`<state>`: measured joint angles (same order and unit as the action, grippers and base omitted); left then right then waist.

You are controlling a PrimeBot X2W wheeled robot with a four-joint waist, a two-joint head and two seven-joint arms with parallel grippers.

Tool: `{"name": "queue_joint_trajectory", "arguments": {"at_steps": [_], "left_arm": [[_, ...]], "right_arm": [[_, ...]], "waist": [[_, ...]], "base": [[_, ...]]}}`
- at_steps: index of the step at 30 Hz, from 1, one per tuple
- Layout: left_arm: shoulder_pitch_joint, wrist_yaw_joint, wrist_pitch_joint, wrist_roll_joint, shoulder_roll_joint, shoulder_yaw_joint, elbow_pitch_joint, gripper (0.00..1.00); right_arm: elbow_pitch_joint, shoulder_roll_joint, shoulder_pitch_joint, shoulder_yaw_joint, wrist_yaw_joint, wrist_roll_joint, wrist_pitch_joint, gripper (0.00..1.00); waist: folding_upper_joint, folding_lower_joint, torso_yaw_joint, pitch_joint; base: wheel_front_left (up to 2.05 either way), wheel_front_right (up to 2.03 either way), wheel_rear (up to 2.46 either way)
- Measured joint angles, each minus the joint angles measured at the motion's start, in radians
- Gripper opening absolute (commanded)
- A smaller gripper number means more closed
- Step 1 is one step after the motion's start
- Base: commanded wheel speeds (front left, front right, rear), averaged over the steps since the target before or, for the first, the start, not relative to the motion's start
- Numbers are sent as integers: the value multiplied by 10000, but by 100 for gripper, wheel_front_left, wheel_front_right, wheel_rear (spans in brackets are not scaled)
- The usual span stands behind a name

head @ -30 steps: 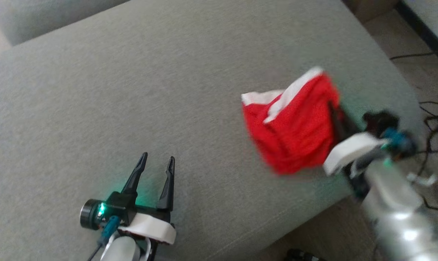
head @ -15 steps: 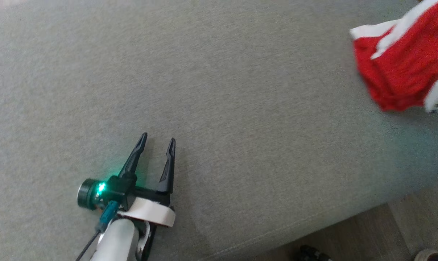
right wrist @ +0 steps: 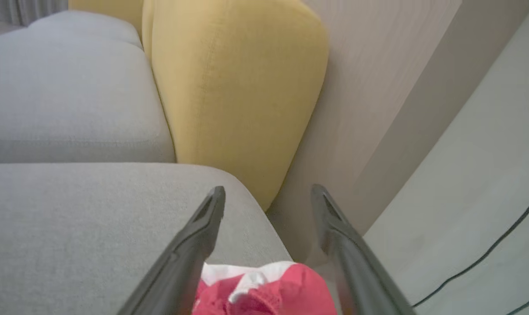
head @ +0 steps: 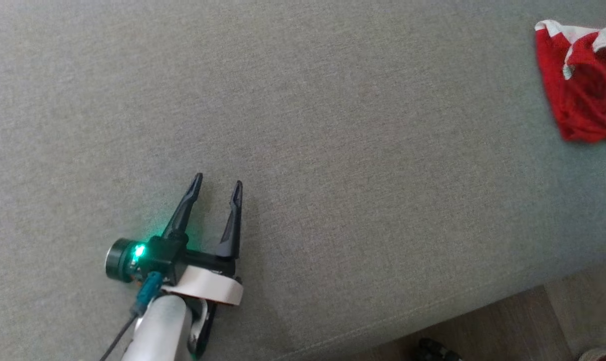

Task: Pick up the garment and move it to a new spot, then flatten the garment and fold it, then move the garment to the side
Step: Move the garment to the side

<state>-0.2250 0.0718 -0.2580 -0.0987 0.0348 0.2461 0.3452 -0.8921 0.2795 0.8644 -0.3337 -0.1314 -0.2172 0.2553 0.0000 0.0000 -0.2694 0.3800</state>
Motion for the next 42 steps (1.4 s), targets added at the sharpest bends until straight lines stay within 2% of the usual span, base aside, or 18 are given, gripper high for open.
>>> {"name": "queue_joint_trajectory", "arguments": {"at_steps": [3,5,7,14,20,28,42], "left_arm": [[1,-15,2,-130,10,-140,33,100],[34,-165,6,-268,61,-297,81,100],[80,-313,8,-322,73,-445,90,100],[414,-652,12,-571,82,-880,94,100],[915,-731,13,-614,86,-1206,307,100],[1209,-732,13,-614,81,-1517,468,100],[2030,-909,13,-792,81,-1896,623,100]], "right_arm": [[493,-309,-140,345,0,301,0,100],[1331,-882,-603,1043,0,855,2,100],[1797,-1170,-1064,1670,0,1229,2,100],[2677,-1703,-3108,2826,0,2370,2,100],[2761,-2071,-4574,2865,0,2677,0,100],[2855,-2178,-5690,2731,0,2683,0,100],[3028,-2286,-6708,3620,0,3239,0,100]], "waist": [[0,0,25,-110],[0,0,108,-325],[0,1,194,-503],[0,-2,764,-1281],[0,-3,1438,-1978],[0,-3,2197,-2798],[0,-1,2688,-3657]], "base": [[0,0,0],[0,0,0],[0,0,0],[0,0,0],[0,0,0],[0,0,0],[0,0,0]]}}
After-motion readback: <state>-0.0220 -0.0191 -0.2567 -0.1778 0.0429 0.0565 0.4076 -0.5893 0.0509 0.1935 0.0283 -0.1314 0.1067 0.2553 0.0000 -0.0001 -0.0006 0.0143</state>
